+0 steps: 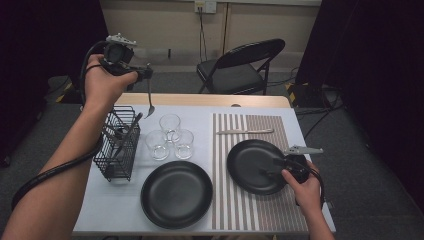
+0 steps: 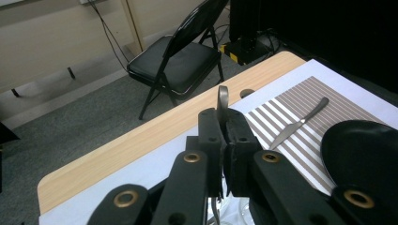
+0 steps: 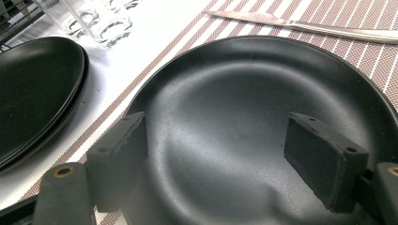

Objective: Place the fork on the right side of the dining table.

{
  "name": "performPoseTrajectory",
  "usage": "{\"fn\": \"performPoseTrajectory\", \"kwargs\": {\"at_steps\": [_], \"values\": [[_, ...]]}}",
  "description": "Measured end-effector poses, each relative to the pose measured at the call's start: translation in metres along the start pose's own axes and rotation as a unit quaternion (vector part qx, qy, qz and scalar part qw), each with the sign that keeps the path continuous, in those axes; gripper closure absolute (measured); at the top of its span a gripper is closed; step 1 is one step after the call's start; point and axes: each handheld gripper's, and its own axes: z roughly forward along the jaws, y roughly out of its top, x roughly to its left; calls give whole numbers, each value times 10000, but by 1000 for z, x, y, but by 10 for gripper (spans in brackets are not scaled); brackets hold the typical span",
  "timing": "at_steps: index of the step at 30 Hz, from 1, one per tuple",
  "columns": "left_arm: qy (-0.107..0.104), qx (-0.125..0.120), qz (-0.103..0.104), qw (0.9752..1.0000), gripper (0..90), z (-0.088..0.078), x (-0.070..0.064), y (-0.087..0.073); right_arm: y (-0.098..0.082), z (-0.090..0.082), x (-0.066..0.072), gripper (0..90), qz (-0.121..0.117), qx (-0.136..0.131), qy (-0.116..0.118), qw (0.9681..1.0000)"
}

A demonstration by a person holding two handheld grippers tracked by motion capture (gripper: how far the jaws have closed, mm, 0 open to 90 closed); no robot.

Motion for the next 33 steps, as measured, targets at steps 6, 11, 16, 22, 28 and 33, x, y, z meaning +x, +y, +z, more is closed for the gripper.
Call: {"fn": "performPoseTrajectory", "kwargs": {"at_steps": [6, 11, 16, 22, 28, 33], "values": [[-169, 9, 85, 9998, 871, 4, -12, 2, 3, -1, 2, 213, -27, -38, 9, 10000], [-328, 50, 177, 9993, 871, 9, -25, 3, 4, -1, 4, 213, -46, -53, 19, 10000], [-499, 34, 227, 9985, 871, 14, -37, 5, 5, -2, 4, 213, -37, -85, 24, 10000], [-713, 17, 287, 9970, 871, 20, -52, 6, 7, -2, 6, 213, -70, -106, 55, 9999], [-865, 41, 335, 9957, 871, 27, -68, 5, 11, -3, 11, 213, -144, -139, 55, 9998], [-974, 37, 355, 9946, 871, 32, -79, 3, 13, -2, 14, 213, -182, -139, 66, 9997]]}}
